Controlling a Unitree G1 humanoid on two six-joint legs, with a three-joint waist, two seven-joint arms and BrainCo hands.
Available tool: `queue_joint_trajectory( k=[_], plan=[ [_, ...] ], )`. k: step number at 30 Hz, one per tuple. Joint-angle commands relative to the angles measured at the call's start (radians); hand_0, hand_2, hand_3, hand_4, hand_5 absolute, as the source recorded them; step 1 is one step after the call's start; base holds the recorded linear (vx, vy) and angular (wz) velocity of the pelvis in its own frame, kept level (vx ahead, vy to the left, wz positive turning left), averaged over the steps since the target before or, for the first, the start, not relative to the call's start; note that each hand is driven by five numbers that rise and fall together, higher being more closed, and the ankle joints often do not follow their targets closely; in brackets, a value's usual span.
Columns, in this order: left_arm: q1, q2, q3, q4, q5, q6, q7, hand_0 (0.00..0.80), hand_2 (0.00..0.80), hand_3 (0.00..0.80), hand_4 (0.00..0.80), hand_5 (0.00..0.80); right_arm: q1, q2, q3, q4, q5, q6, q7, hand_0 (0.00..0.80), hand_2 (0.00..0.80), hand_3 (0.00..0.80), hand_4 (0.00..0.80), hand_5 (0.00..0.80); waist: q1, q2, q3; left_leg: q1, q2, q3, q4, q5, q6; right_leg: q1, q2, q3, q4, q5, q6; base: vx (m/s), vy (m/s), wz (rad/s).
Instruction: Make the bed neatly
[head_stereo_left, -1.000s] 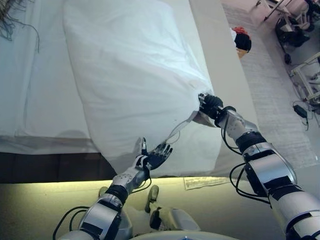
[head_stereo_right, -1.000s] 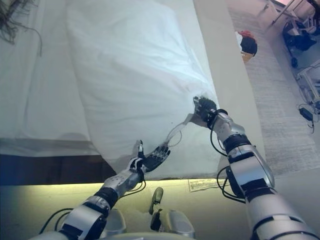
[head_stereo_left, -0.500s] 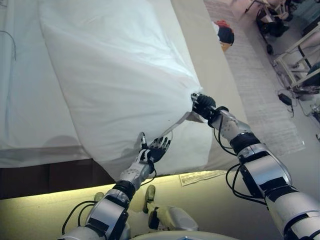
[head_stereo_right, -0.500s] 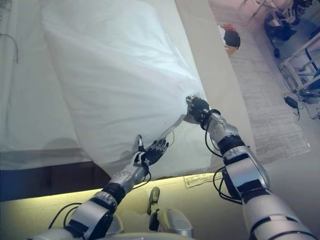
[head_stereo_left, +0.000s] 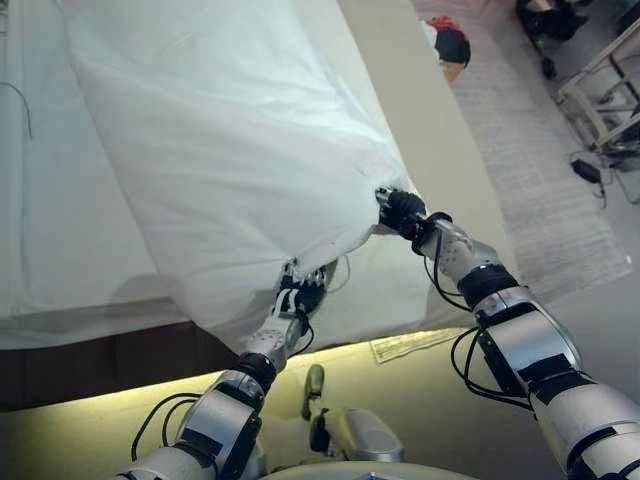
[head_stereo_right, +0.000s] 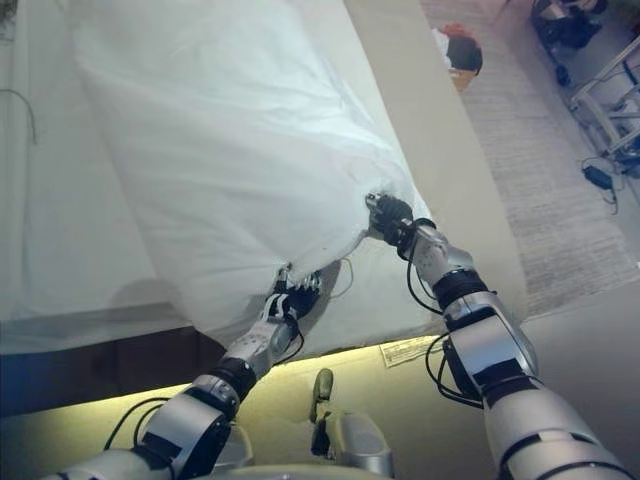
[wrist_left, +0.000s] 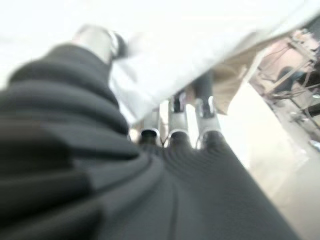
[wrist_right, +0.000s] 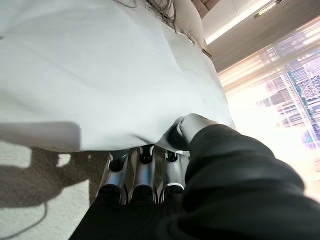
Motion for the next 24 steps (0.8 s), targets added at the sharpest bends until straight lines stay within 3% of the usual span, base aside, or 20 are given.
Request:
queue_joint_trajectory(
  k=[1,12,19,24],
  plan=[
    [-0.149,-0.075,0.006,0.026,-0.024,-0.004,-0.066,0.800,0.800,0.800,0.800,0.800,-0.108,-0.123,0.021,-0.009,0.017,-0.059,0.026,0.800,0.800,0.800,0.800,0.800,-0.008,0.031,-0.024,-0.045,0.036,-0.037,-0.004,-0.003,-0.007,0.026,-0.060,-0.027,0.070,-0.080,0.073,-0.022,0.035,0.06],
    [-0.101,-0.012,0.076,0.047,-0.024,-0.035,-0.049,0.800,0.800,0.800,0.800,0.800,-0.080,-0.139,-0.002,-0.033,0.021,-0.061,0.021,0.800,0.800,0.800,0.800,0.800,0.028,0.034,-0.006,-0.061,0.028,-0.076,-0.009,0.005,-0.004,0.022,-0.071,-0.066,0.082,-0.084,0.076,-0.020,0.008,0.10],
    [-0.037,0.092,0.178,0.125,-0.024,-0.017,-0.070,0.800,0.800,0.800,0.800,0.800,-0.038,-0.170,-0.044,-0.010,0.005,-0.055,0.034,0.800,0.800,0.800,0.800,0.800,0.068,0.038,0.013,-0.076,0.020,-0.108,-0.010,0.013,0.001,0.020,-0.074,-0.099,0.095,-0.091,0.072,-0.017,0.008,0.14],
    [-0.041,0.219,0.292,0.235,-0.024,0.035,-0.120,0.800,0.800,0.800,0.800,0.800,-0.020,-0.186,-0.054,0.048,-0.011,-0.058,0.055,0.800,0.800,0.800,0.800,0.800,0.093,0.050,0.039,-0.095,0.015,-0.135,-0.008,0.014,0.002,0.007,-0.075,-0.117,0.109,-0.104,0.067,-0.040,0.061,0.18]
  ],
)
